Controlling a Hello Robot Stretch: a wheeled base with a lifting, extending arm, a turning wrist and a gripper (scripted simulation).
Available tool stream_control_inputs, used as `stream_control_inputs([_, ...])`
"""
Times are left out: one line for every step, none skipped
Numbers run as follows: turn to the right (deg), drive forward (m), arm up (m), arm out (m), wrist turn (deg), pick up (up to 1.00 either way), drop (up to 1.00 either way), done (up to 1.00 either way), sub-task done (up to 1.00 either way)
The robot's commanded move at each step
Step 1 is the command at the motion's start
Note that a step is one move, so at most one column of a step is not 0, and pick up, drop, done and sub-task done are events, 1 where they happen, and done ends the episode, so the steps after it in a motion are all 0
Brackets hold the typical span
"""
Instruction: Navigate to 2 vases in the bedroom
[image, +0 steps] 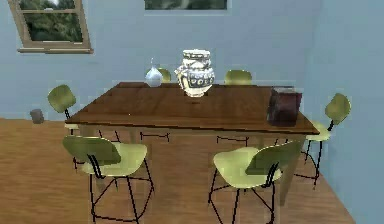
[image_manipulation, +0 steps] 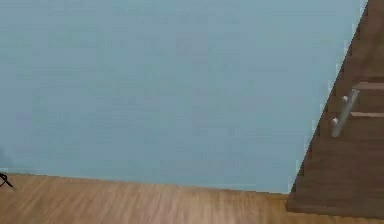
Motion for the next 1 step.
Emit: stream_control_inputs([0.0, 0.35, 0.0, 0.0, 0.0, 0.0, 0.0, 0.0, 0.0])
